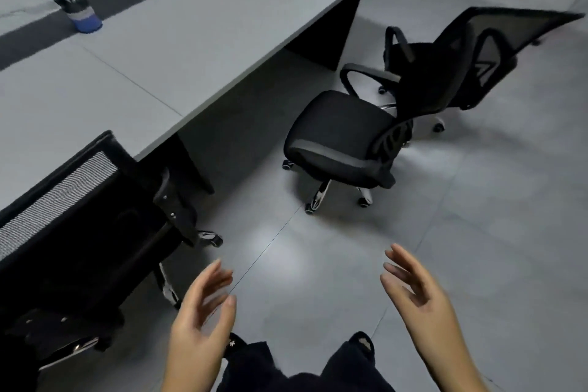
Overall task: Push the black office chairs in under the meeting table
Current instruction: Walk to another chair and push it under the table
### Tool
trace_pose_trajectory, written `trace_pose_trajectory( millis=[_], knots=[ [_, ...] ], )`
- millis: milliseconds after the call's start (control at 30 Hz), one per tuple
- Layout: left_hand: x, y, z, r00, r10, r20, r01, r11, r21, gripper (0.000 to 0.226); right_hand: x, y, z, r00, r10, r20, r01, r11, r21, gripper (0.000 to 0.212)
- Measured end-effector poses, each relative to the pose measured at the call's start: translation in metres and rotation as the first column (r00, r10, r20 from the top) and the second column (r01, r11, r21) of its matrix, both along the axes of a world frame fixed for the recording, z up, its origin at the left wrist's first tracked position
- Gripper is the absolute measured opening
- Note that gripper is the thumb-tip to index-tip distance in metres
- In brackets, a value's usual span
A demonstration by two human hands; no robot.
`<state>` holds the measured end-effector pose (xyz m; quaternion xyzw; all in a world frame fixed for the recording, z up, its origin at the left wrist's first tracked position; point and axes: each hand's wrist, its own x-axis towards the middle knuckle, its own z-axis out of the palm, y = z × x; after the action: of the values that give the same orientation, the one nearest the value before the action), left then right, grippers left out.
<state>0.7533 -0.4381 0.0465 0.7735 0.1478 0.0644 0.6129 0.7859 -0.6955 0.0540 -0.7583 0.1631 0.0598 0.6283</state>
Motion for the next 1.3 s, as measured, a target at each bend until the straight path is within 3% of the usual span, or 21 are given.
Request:
trace_pose_trajectory(
  millis=[133,267,500,933,1133,1300],
  knots=[
    [0.033,-0.099,-0.006,0.995,-0.103,0.003,0.103,0.994,-0.019,0.053,0.004,-0.094,-0.003,0.991,-0.129,0.020,0.129,0.992,0.013,0.038],
    [0.063,-0.180,-0.007,0.978,-0.208,0.008,0.208,0.977,-0.034,0.048,0.015,-0.168,-0.007,0.988,-0.152,0.016,0.152,0.988,0.014,0.039],
    [0.124,-0.256,-0.002,0.966,-0.258,0.003,0.258,0.966,0.010,0.048,0.060,-0.246,-0.013,0.977,-0.211,0.017,0.210,0.977,0.043,0.040],
    [0.361,-0.367,0.013,0.967,-0.240,0.083,0.239,0.971,0.016,0.048,0.280,-0.367,-0.001,0.954,-0.265,0.141,0.266,0.964,0.014,0.038],
    [0.419,-0.400,0.010,0.991,-0.123,0.059,0.120,0.992,0.039,0.053,0.383,-0.405,0.002,0.984,-0.125,0.128,0.123,0.992,0.022,0.037],
    [0.453,-0.442,-0.001,0.993,0.115,0.006,-0.115,0.993,0.039,0.054,0.483,-0.437,0.001,0.988,0.125,0.088,-0.127,0.992,0.023,0.038]
  ],
)
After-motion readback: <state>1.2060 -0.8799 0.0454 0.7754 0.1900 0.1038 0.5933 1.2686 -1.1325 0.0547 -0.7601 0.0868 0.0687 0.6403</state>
